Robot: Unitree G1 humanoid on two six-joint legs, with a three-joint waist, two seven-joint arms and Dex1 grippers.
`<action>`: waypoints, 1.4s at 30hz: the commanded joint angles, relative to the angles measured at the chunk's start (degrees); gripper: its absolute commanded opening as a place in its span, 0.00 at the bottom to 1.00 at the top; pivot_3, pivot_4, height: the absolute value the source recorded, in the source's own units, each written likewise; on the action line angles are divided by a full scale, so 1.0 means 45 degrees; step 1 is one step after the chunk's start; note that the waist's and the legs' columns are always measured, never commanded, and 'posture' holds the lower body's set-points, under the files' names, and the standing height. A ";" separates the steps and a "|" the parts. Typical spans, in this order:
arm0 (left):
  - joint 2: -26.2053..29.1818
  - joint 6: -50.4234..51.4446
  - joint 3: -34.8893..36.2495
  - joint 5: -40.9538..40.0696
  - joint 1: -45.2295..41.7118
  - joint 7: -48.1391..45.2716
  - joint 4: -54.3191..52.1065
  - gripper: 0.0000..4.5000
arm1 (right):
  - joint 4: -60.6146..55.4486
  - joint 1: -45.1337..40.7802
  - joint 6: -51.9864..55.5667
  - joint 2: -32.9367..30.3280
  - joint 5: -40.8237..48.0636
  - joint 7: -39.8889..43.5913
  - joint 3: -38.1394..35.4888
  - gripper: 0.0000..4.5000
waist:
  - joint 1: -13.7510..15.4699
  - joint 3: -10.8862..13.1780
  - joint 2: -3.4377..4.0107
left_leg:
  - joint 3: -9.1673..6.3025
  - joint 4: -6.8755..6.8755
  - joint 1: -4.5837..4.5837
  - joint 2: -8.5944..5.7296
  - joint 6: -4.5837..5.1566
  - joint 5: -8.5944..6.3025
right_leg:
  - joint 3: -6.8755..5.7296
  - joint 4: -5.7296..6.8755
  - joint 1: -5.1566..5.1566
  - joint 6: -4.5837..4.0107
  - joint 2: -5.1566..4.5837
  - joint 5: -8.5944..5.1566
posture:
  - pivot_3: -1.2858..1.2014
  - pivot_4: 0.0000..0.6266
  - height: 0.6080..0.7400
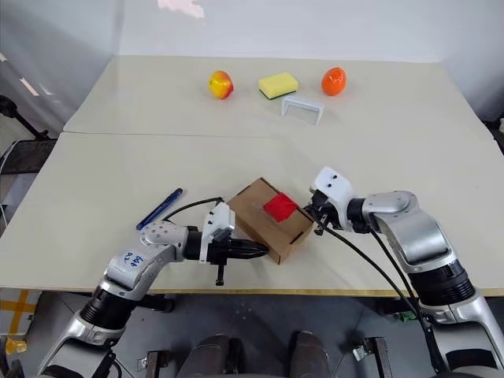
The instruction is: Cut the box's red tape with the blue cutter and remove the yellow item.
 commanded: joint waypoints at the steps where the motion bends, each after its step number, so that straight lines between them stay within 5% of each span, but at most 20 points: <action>1: 0.0228 -0.0051 0.0301 -0.0016 -0.0004 0.0100 -0.0405 0.01 | 0.0010 0.0045 -0.0446 -0.0555 -0.0094 -0.0101 -0.0956 0.00 | -0.0001 0.0000 0.0000 | 0.0001 0.0000 0.0000 -0.0001 0.0000 0.0000 | 0.0002 -0.0001 0.0000 0.0000 0.0000 0.0000 | 0.52 0.24 1.00; 6: 0.1610 0.0692 0.2210 -0.0685 0.1030 0.0347 -0.1136 0.01 | 0.0298 0.0578 -0.0625 -0.1292 0.0380 0.0024 -0.2532 0.00 | -0.0003 0.0002 -0.0004 | -0.0006 -0.0002 -0.0001 0.0006 0.0000 0.0000 | -0.0001 -0.0004 0.0000 0.0000 -0.0001 0.0000 | 0.52 0.24 1.00; 8: 0.2170 0.0513 0.3111 -0.0536 0.1406 0.0765 -0.0981 0.09 | 0.0261 0.0822 -0.0356 -0.1457 0.0992 0.0394 -0.3263 0.08 | -0.0004 0.0002 -0.0003 | -0.0007 -0.0003 -0.0001 0.0013 0.0000 0.0000 | -0.0002 -0.0003 0.0000 0.0000 0.0000 0.0000 | 0.52 0.24 1.00; 13: 0.2967 0.0824 0.6237 -0.1201 0.1224 0.2146 -0.0603 0.40 | 0.0807 0.0750 -0.1175 -0.1700 0.1781 0.1243 -0.4328 0.43 | -0.0008 0.0004 -0.0006 | -0.0001 -0.0003 0.0000 0.0067 0.0004 0.0002 | 0.0001 -0.0006 0.0000 0.0000 0.0000 0.0000 | 0.52 0.24 1.00; 20: 0.3753 0.1956 0.7794 -0.2143 0.1343 0.2367 -0.0767 0.88 | 0.1292 0.0600 -0.2939 -0.1573 0.1809 0.2334 -0.4066 0.99 | -0.0005 0.0004 -0.0006 | -0.0002 -0.0005 0.0000 0.0065 0.0003 0.0001 | -0.0002 -0.0005 0.0003 0.0002 -0.0002 0.0001 | 0.52 0.24 1.00; 22: 0.4117 0.1593 0.7894 -0.1922 0.1676 0.2121 -0.0071 0.99 | 0.1381 0.0517 -0.3331 -0.1397 0.1866 0.2487 -0.3960 1.00 | -0.0022 0.0004 -0.0005 | -0.0001 -0.0014 0.0003 0.0064 0.0002 0.0001 | -0.0004 -0.0005 0.0001 0.0002 -0.0001 0.0001 | 0.52 0.24 1.00; 36: 0.5295 -0.0038 0.5035 0.0664 0.1244 0.1328 0.3716 0.99 | 0.0758 0.0829 -0.3330 -0.1106 0.2035 0.2028 -0.3876 1.00 | 0.0249 0.0003 -0.0003 | 0.0021 -0.0008 0.0018 0.0043 -0.0005 0.0006 | 0.0013 0.0006 -0.0002 0.0002 0.0008 0.0001 | 0.52 0.24 1.00; 42: 0.5619 0.0501 0.4498 0.1151 0.0908 0.1109 0.4445 0.70 | 0.0277 0.1172 -0.3138 -0.1274 0.2191 0.1755 -0.4164 1.00 | 0.0255 -0.0001 0.0004 | 0.0028 -0.0008 0.0033 0.0011 -0.0010 0.0011 | 0.0021 0.0017 0.0002 0.0002 0.0008 0.0001 | 0.52 0.24 1.00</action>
